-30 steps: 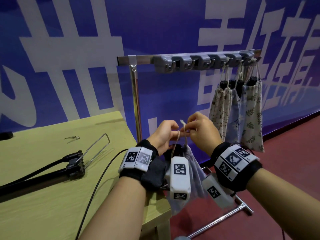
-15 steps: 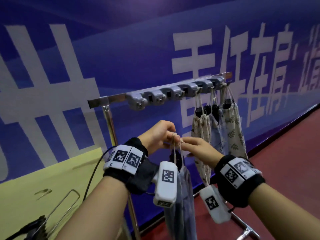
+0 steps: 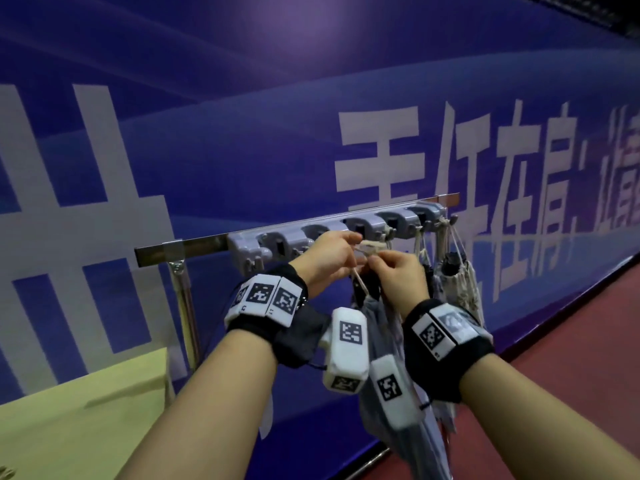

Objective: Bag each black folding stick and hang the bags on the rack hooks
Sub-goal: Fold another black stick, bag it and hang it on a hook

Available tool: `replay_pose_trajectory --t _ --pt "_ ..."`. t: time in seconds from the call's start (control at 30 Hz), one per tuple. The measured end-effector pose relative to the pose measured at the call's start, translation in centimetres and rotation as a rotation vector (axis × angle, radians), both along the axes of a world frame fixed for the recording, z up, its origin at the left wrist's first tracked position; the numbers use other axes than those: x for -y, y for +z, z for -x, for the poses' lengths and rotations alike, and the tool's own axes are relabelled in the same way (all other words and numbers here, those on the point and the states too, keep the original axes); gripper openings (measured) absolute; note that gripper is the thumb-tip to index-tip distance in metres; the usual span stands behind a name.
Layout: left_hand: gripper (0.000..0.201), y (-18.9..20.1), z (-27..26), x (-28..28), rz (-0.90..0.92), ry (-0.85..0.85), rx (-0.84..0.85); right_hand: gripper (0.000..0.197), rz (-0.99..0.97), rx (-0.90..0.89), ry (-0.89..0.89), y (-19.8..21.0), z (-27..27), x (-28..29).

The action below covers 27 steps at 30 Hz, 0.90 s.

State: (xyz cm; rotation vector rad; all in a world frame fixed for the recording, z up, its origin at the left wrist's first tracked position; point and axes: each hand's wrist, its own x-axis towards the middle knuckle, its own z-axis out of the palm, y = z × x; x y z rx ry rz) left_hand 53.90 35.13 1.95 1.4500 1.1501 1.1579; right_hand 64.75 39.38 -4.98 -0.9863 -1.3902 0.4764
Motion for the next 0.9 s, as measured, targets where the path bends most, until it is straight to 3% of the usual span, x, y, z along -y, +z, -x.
replay_pose_trajectory --t 0.17,0.27,0.37,0.5,0.73,0.9 --pt "0.054 0.5 -0.6 -2.5 -0.077 0.040 -0.040 0.023 0.099 0.020 -0.089 2.3 0.8 -3.4" --pt "0.047 -0.3 -0.3 -3.2 -0.043 0.046 -0.109 0.025 0.206 0.169 -0.089 2.6 1.5 -4.7" --pt "0.055 -1.8 0.6 -3.2 -0.015 0.118 -0.096 0.025 0.285 0.291 -0.079 1.0 1.7 -4.7" --pt "0.062 -3.9 3.0 -2.1 0.040 0.124 -0.127 0.021 0.279 0.216 0.005 -1.9 0.7 -3.9" --pt "0.036 -5.4 7.0 1.4 0.120 0.087 -0.308 0.029 0.424 0.047 -0.097 -5.3 0.7 0.0" --pt "0.034 -5.7 8.9 4.5 0.130 0.159 -0.347 0.021 0.579 -0.133 0.022 -7.5 2.3 1.2"
